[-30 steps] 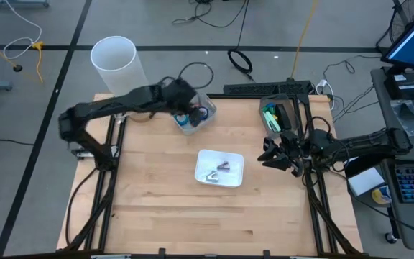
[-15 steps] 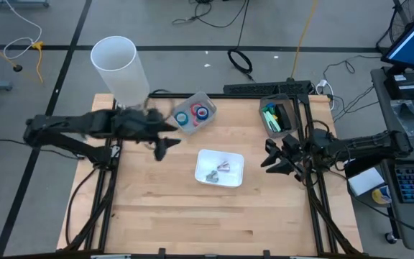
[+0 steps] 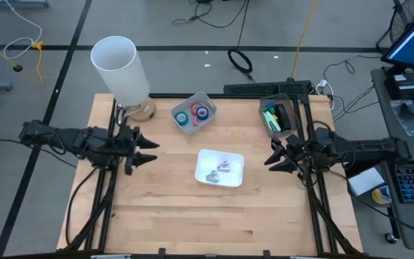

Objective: Pick and place Stapler, Stapler remover, tape
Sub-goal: Return to Home Position

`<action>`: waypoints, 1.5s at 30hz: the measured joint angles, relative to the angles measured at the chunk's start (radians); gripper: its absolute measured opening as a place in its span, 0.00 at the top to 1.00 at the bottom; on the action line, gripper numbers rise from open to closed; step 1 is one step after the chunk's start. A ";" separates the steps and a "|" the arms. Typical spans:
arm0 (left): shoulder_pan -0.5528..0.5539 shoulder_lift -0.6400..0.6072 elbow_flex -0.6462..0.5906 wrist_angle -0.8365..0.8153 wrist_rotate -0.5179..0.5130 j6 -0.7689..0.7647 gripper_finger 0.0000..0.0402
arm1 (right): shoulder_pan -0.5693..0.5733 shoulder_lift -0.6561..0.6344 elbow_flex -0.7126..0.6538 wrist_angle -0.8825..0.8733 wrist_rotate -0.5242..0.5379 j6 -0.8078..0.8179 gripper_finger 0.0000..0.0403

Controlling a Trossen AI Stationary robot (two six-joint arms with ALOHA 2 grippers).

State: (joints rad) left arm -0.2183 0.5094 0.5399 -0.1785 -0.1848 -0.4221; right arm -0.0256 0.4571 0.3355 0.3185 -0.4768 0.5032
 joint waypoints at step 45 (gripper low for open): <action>-0.051 -0.248 -0.523 0.443 -0.187 0.038 0.38 | -0.047 -0.446 -0.002 -0.525 0.136 -0.194 0.69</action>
State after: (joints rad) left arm -0.2696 0.2615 0.0166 0.2642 -0.3717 -0.3841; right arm -0.0723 0.0111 0.3334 -0.2060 -0.3405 0.3087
